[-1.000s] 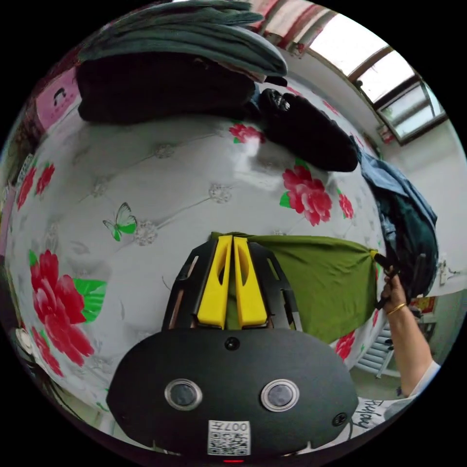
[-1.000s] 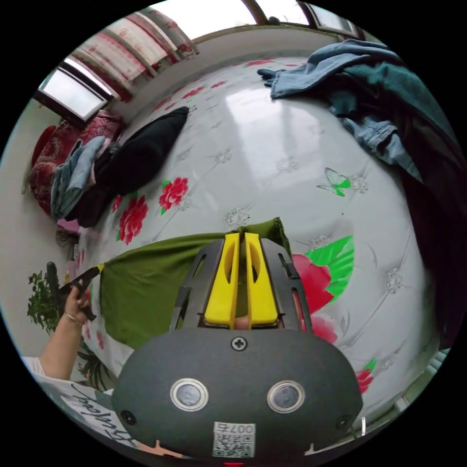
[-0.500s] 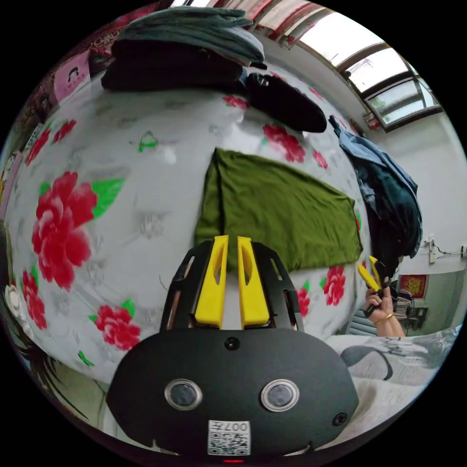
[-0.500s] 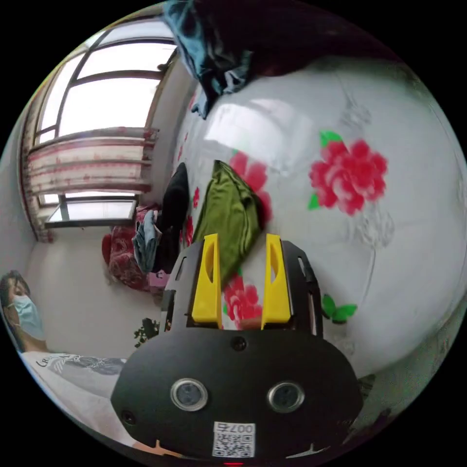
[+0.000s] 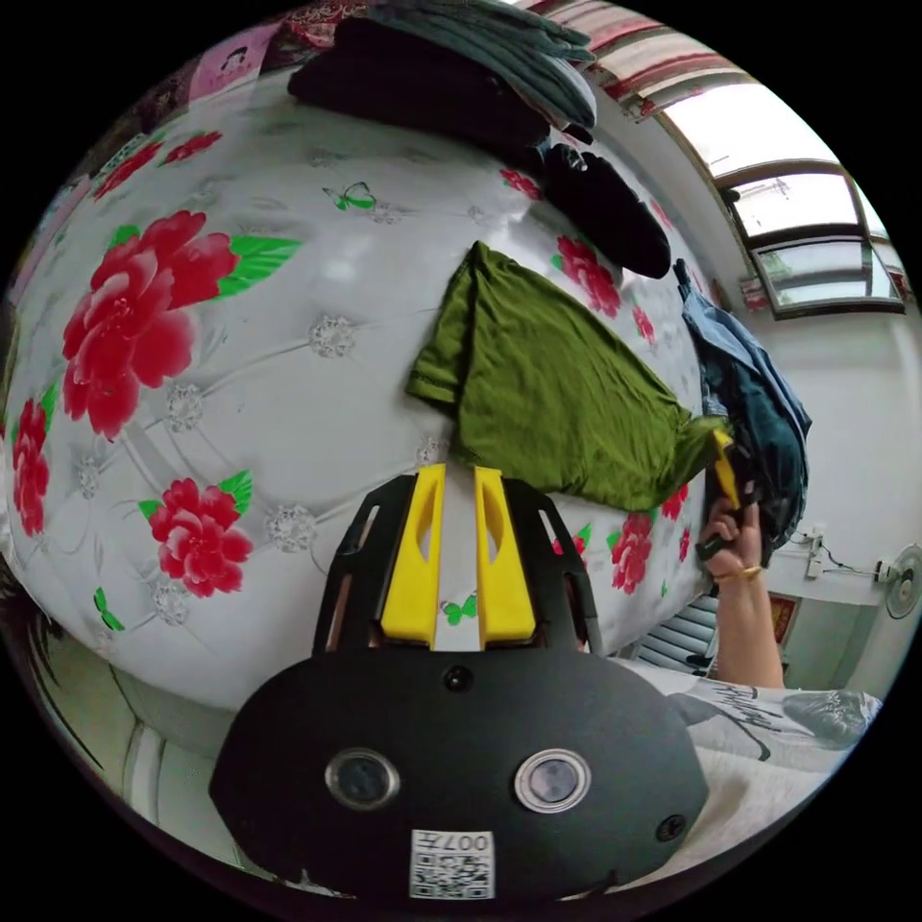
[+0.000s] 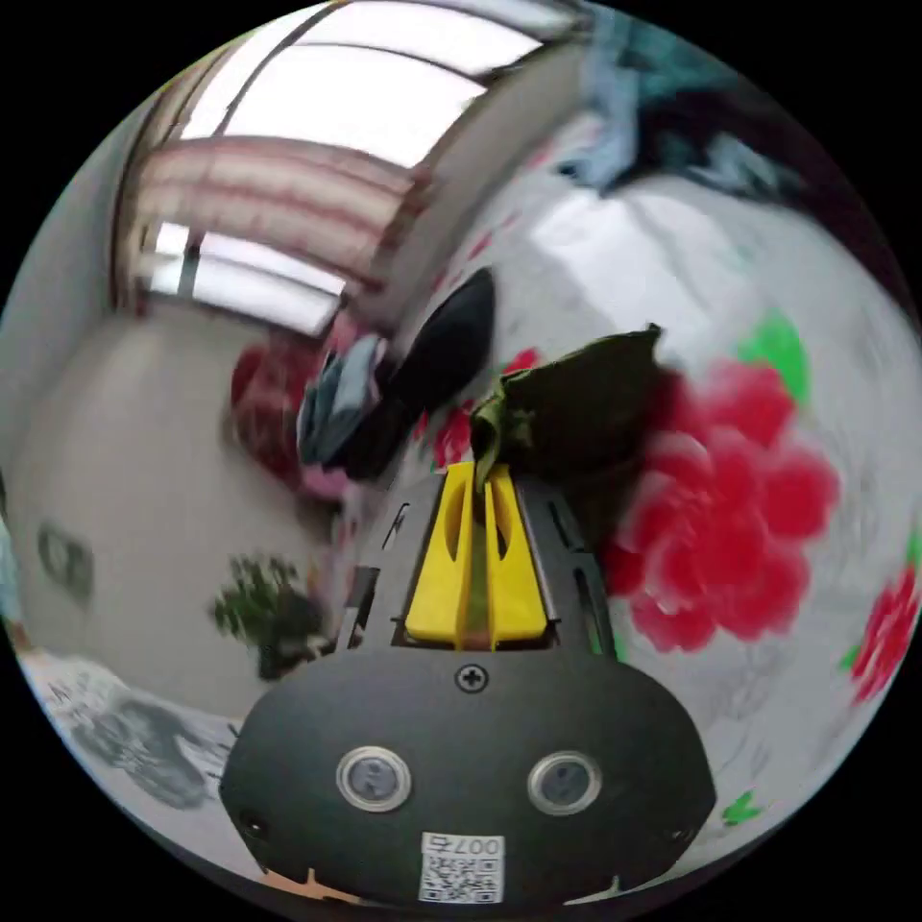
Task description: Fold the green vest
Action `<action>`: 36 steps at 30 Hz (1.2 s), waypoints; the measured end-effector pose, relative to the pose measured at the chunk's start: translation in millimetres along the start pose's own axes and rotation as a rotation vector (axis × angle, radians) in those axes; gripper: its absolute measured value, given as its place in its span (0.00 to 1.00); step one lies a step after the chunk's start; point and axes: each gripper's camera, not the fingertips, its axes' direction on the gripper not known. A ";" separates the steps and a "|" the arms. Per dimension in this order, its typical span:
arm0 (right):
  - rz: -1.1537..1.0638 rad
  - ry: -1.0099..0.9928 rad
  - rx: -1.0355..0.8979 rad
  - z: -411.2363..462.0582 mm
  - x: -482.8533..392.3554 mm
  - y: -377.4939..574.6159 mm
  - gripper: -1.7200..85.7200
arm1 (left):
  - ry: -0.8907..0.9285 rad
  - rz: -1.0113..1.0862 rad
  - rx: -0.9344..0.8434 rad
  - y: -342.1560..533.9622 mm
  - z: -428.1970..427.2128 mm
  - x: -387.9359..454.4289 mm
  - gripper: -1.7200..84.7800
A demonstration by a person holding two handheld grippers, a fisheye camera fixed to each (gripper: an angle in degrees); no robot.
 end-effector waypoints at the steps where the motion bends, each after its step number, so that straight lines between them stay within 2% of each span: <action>1: -0.186 0.047 -0.100 31.4 -53.6 -4.4 0.02 | 0.005 -0.014 0.005 1.2 -5.1 -7.0 0.09; 2: -0.359 0.085 -0.184 64.7 -105.5 2.3 0.02 | 0.009 -0.023 0.007 1.9 -7.4 -10.8 0.09; 5: -0.643 0.076 -0.342 147.4 -200.2 52.6 0.02 | 0.027 -0.063 0.014 5.6 -17.6 -29.8 0.09; 9: -0.711 -0.023 -0.616 239.9 -229.5 117.1 0.04 | 0.064 -0.095 0.015 7.9 -27.8 -53.2 0.10; 10: -0.688 -0.033 -0.689 258.0 -225.2 126.4 0.05 | 0.086 -0.102 0.006 7.5 -28.8 -59.6 0.11; 12: -0.634 -0.039 -0.689 260.5 -211.8 121.0 0.05 | 0.126 -0.106 -0.010 5.9 -28.6 -67.7 0.12; 15: -0.483 0.008 -0.587 229.7 -169.2 79.6 0.07 | 0.180 -0.101 -0.017 0.4 -29.2 -75.1 0.13; 19: -0.139 0.057 -0.479 180.6 -69.2 26.7 0.09 | 0.277 -0.080 -0.026 -16.4 -28.6 -77.8 0.15; 23: 0.119 -0.090 -0.545 201.5 -7.7 13.3 0.10 | 0.306 -0.061 -0.062 -33.6 -25.2 -76.4 0.15; 27: 0.176 -0.171 -0.550 224.6 -1.1 -6.4 0.08 | 0.320 -0.012 -0.092 -49.2 -19.4 -66.3 0.14; 30: 0.165 -0.229 -0.640 242.7 -6.5 -24.2 0.07 | 0.325 -0.037 -0.101 -57.7 -8.9 -66.3 0.09; 34: 0.195 -0.333 -0.632 234.0 -13.2 -67.4 0.05 | 0.491 -0.090 -0.085 -76.7 2.6 -58.9 0.04; 36: 0.192 -0.398 -0.603 223.9 -23.5 -100.1 0.05 | 0.559 -0.050 -0.039 -96.5 -6.2 -37.5 0.03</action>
